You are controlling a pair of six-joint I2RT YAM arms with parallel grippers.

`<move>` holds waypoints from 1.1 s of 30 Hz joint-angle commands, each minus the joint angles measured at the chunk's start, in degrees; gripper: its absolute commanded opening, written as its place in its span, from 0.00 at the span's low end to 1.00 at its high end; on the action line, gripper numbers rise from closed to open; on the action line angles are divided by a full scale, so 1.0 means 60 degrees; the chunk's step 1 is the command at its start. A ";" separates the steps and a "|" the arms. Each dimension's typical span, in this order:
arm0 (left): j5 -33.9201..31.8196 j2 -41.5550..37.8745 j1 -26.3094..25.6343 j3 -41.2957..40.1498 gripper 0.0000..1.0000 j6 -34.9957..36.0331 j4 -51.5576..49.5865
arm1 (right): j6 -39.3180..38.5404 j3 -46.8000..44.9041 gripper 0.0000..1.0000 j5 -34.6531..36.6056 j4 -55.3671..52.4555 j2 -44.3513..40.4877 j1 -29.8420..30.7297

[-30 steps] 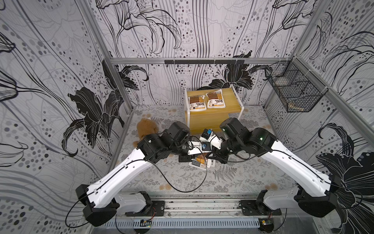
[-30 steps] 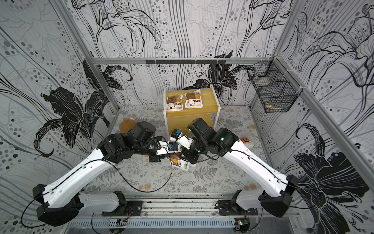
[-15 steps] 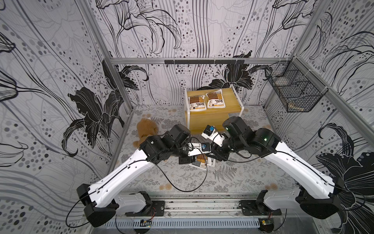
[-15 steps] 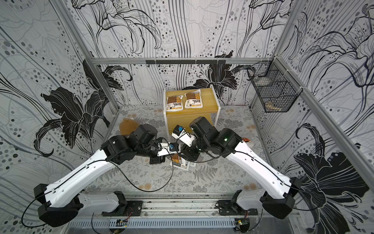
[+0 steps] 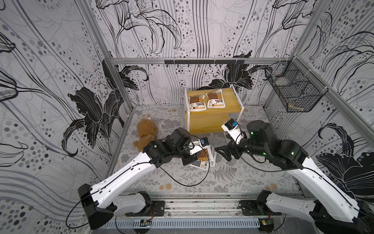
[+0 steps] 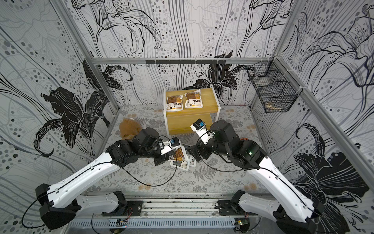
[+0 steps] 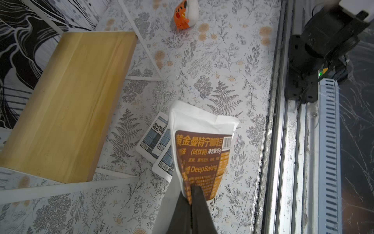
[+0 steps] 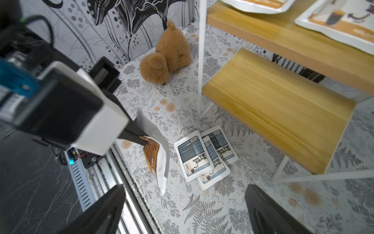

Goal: Place the bagged coffee beans on the shelf by color
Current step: Pick up the bagged coffee beans at the center of the board.

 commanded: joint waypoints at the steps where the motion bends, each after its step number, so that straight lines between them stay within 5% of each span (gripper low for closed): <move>1: -0.0148 -0.0389 0.0041 -0.0275 0.00 -0.1598 0.1839 | 0.0850 -0.0378 0.99 -0.0056 0.0598 -0.0115 -0.0453; 10: 0.0045 -0.1265 0.0056 -0.1409 0.00 -0.4935 0.4077 | 0.2385 -0.0773 0.97 -0.0708 0.2161 -0.0161 -0.0600; 21: -0.1480 -0.1823 0.0068 -0.1587 0.00 -0.9122 0.5677 | 0.3861 -0.0958 0.97 -0.2206 0.4069 -0.0190 -0.0600; 33: -0.1297 -0.1582 0.0355 -0.1355 0.00 -1.2541 0.6563 | 0.4182 -0.1291 0.97 -0.3339 0.4735 -0.0504 -0.0598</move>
